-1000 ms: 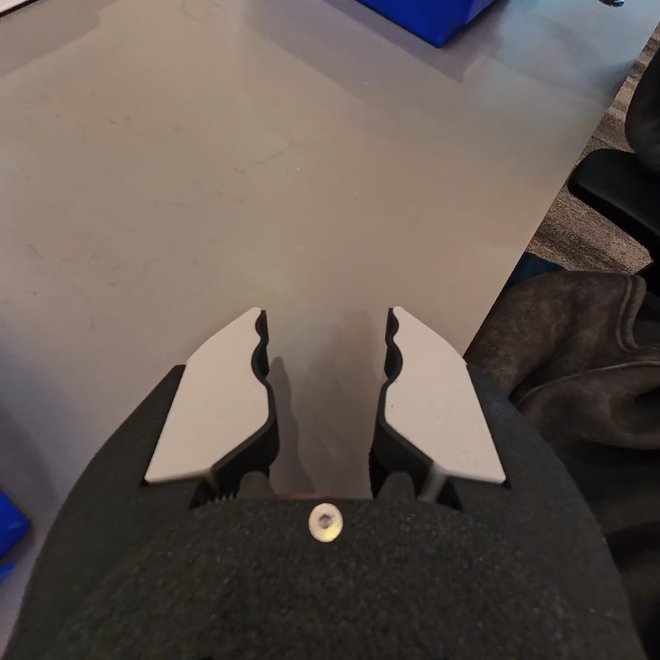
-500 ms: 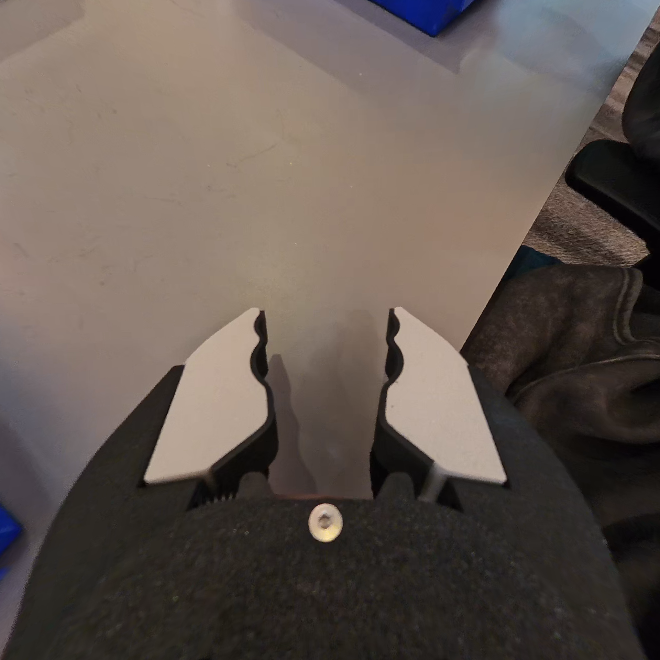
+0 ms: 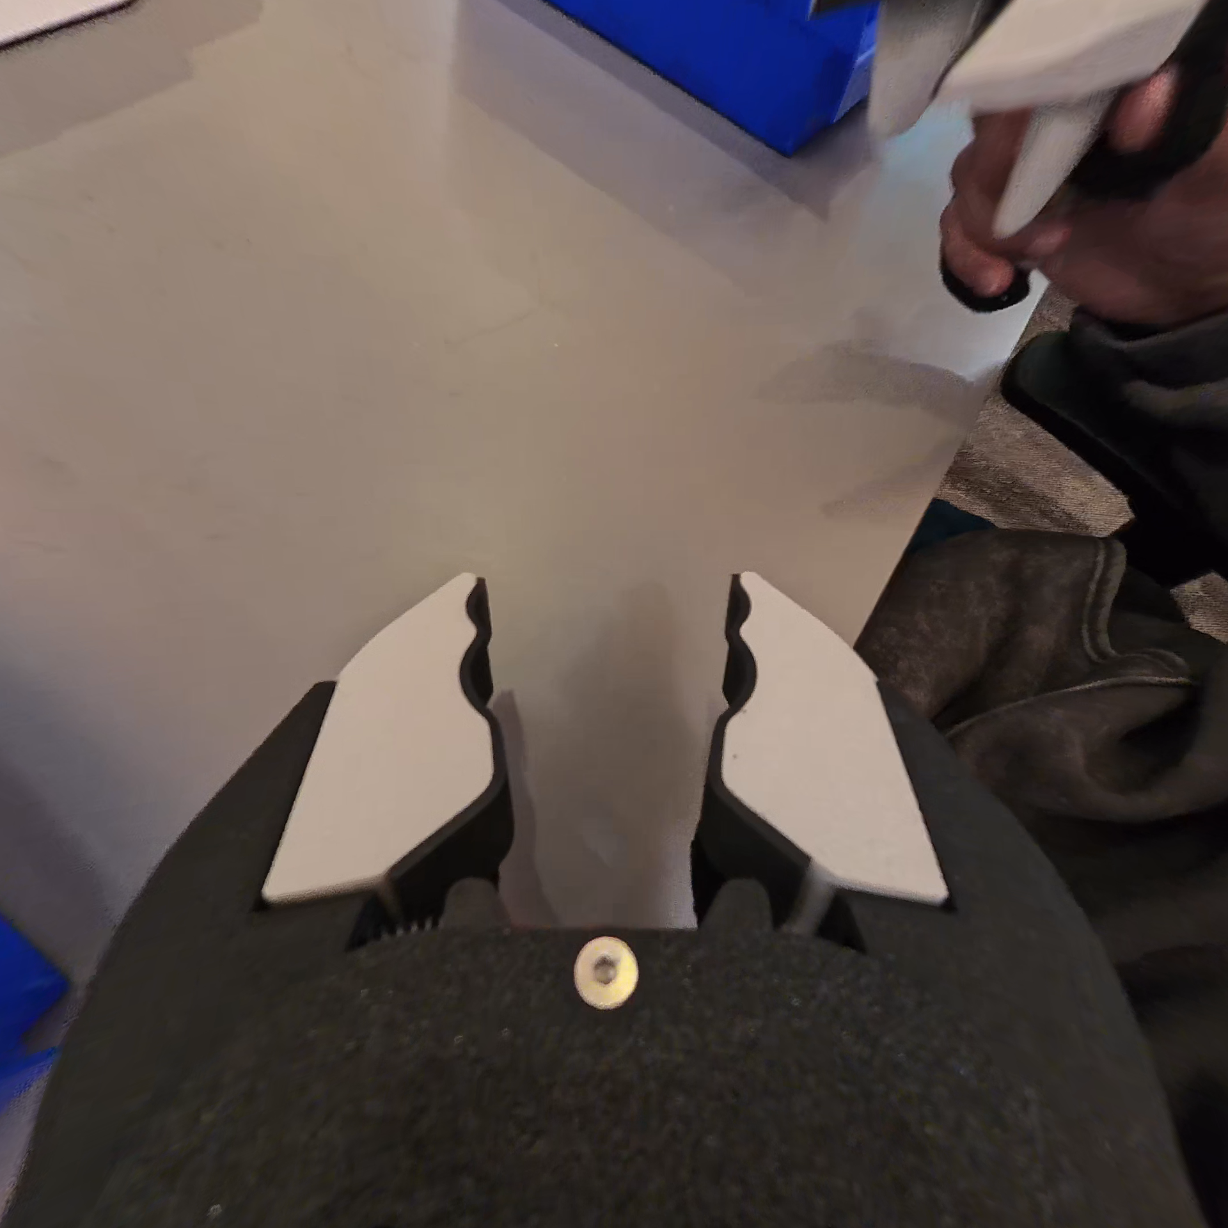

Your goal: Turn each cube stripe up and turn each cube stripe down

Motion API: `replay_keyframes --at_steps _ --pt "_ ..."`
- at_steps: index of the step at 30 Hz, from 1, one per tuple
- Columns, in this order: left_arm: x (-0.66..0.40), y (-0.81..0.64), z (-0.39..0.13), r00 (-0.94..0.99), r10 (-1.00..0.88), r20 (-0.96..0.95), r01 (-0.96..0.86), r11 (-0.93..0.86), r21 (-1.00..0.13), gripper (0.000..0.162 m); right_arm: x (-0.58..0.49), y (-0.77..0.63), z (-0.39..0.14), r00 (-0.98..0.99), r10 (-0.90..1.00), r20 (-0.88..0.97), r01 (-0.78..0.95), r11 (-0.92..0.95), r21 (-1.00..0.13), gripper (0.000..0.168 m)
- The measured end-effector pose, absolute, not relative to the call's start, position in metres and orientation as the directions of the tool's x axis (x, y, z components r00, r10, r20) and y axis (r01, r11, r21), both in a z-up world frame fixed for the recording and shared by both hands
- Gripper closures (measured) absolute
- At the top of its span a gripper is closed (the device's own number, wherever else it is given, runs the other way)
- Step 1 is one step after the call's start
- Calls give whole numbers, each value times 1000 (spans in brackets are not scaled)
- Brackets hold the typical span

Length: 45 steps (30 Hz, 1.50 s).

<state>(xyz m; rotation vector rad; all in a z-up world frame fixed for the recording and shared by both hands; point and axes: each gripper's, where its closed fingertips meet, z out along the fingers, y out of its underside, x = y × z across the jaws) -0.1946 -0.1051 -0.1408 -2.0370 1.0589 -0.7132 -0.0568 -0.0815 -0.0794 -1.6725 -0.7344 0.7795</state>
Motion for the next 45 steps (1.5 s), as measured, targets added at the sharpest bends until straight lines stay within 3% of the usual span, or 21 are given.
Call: replay_keyframes --at_steps 5,8,11,16,21,23,28,32,35,39,42,45 --pt "-258 -85 -62 529 -849 25 -394 -272 -878 99 -75 -95 -85 544 837 -59 174 -182 -968 118" --pt "-327 -55 -42 516 -848 -125 -572 -232 -787 97 -77 -97 -95 534 845 -45 214 -186 -959 120" --pt "-375 -3 -55 424 -872 -246 -763 -197 -615 99 -80 -96 -109 514 852 -98 229 -247 -942 123" --pt "-395 92 -101 283 -914 -292 -917 -169 -360 97 -81 -98 -112 484 847 -219 177 -339 -924 126" --pt "-398 145 -155 179 -963 -203 -977 -149 -154 94 -68 -95 -111 511 831 -220 163 -345 -924 133" --pt "-396 160 -163 169 -968 -184 -981 -146 -129 92 -64 -93 -109 518 823 -232 142 -350 -926 133" --pt "-383 166 -175 77 -987 -139 -987 -56 -149 116 -63 -87 -109 484 805 -344 62 -424 -904 131" --pt "-381 158 -178 0 -992 -128 -986 21 -165 117 -65 -86 -111 463 801 -379 50 -450 -892 130" --pt "-398 158 -174 -4 -983 -181 -996 20 -88 117 -65 -87 -112 461 804 -375 58 -449 -892 130" --pt "-398 152 -131 84 -962 -259 -977 -28 -212 117 -63 -89 -107 451 808 -379 41 -443 -896 130" --pt "-377 137 -81 235 -934 -269 -888 -94 -450 117 -61 -85 -107 466 800 -379 21 -438 -899 124" --pt "-332 102 -37 347 -924 -158 -684 -134 -717 117 -64 -76 -109 455 778 -433 -23 -477 -879 114"
